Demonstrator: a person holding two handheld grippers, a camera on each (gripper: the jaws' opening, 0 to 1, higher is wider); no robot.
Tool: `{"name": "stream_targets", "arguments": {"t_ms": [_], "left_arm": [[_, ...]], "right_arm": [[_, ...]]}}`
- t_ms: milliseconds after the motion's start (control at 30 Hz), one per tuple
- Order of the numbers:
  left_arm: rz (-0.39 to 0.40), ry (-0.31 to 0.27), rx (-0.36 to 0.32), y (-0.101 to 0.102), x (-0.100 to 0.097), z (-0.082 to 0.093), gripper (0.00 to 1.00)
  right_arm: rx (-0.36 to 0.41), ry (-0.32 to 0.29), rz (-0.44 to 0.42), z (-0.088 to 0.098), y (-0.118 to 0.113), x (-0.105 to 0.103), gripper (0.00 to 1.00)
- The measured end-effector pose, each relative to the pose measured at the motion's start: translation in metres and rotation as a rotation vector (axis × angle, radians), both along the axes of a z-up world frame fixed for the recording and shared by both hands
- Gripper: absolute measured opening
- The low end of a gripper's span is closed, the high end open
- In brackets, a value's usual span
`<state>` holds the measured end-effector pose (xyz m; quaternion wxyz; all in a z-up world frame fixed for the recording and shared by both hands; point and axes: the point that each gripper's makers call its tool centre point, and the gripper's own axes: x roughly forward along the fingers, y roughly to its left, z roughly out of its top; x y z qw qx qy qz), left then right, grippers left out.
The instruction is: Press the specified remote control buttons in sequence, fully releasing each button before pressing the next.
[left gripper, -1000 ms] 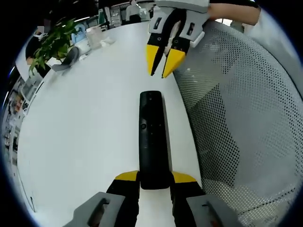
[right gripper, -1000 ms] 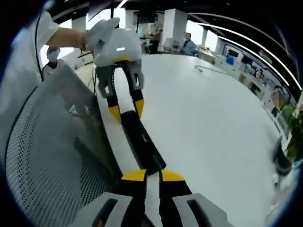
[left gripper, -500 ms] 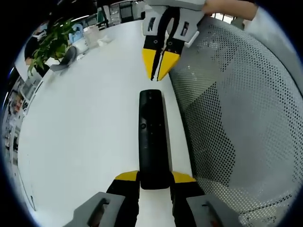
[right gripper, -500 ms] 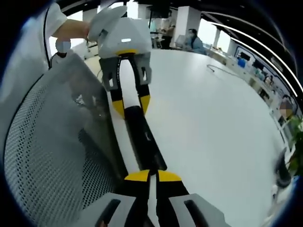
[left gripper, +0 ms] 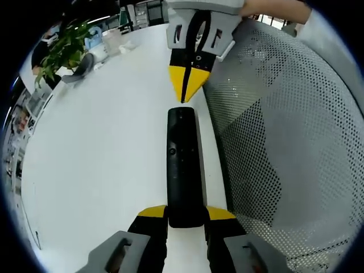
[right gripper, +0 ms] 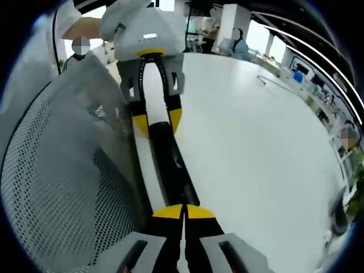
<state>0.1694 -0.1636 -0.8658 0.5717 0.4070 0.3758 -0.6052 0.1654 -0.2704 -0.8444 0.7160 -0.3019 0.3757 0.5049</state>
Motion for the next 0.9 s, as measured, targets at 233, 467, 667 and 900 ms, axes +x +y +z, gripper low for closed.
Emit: {"name": "stream_targets", "arguments": {"t_ms": [233, 467, 667, 900], "left_arm": [[0.007, 0.003, 0.001, 0.0, -0.001, 0.0, 0.24], [0.013, 0.007, -0.004, 0.0, -0.001, 0.0, 0.24], [0.026, 0.007, -0.014, 0.0, 0.0, 0.0, 0.24], [0.062, 0.016, -0.068, 0.001, 0.001, 0.0, 0.24]], "right_arm": [[-0.019, 0.005, 0.009, -0.005, 0.002, 0.002, 0.0], [-0.039, 0.013, 0.018, -0.009, 0.003, 0.003, 0.0], [-0.117, 0.025, 0.06, -0.01, 0.004, 0.004, 0.0], [-0.169, 0.125, 0.064, -0.012, 0.004, 0.007, 0.0]]}}
